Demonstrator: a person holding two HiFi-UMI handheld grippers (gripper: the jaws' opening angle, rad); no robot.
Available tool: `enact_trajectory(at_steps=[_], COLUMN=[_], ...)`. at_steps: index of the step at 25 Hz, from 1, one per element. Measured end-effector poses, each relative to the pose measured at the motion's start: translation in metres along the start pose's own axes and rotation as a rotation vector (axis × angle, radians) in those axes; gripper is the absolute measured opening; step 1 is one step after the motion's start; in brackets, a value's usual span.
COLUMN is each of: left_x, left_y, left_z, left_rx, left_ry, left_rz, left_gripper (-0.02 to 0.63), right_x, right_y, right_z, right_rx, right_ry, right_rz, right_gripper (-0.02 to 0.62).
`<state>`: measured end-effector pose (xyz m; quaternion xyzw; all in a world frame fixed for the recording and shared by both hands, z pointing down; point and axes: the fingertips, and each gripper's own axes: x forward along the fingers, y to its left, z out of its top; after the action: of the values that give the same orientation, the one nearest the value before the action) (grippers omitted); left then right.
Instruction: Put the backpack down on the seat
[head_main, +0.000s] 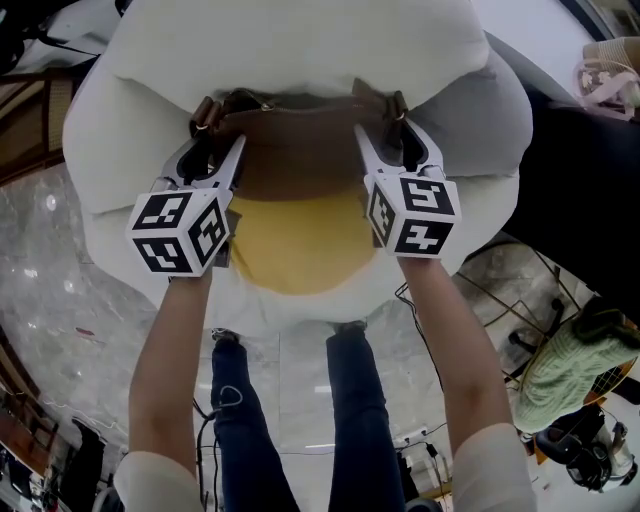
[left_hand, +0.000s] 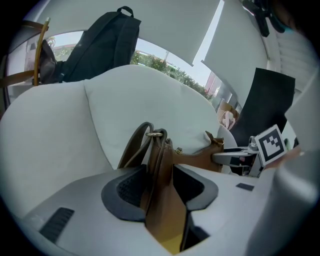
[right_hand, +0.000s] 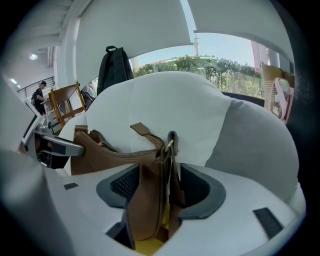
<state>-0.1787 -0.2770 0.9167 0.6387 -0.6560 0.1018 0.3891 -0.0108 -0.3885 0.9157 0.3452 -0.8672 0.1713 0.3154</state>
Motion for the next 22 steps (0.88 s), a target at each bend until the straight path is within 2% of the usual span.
enact_trajectory(at_steps=[3,5,8,13,14,16,22], left_x=[-0.005,-0.010,-0.019,-0.033,-0.036,-0.043,-0.056], left_y=[-0.003,-0.003,-0.002,0.003,0.003,0.000,-0.016], left_z=[-0.004,-0.005,-0.003,0.001,0.001,0.003,0.012], left_rx=[0.006,0.013,0.015,0.043,0.056,0.081,0.092], left_ry=[-0.008,-0.019,-0.040,-0.059,-0.057,-0.063,-0.078], left_rz=[-0.009,-0.003,0.008,0.070,0.076,0.074,0.033], left_gripper=[0.227,0.250,0.255,0.250,0.230,0.063,0.037], right_x=[-0.008,-0.015,-0.022,-0.034,-0.037,-0.044,-0.060], right_y=[-0.001,-0.003,-0.008,-0.003,-0.003,-0.001,0.011], right_z=[-0.003,-0.002,-0.001,0.003,0.005,0.010,0.019], right_rx=[0.023,0.036,0.055,0.018,0.008,-0.019,-0.027], right_ry=[-0.011,-0.025,-0.034,-0.047,-0.056,-0.077,-0.106], right_rz=[-0.002,-0.012,-0.023,-0.035,-0.045,-0.062,-0.019], right_gripper=[0.261,0.262,0.262,0.254,0.229,0.071,0.031])
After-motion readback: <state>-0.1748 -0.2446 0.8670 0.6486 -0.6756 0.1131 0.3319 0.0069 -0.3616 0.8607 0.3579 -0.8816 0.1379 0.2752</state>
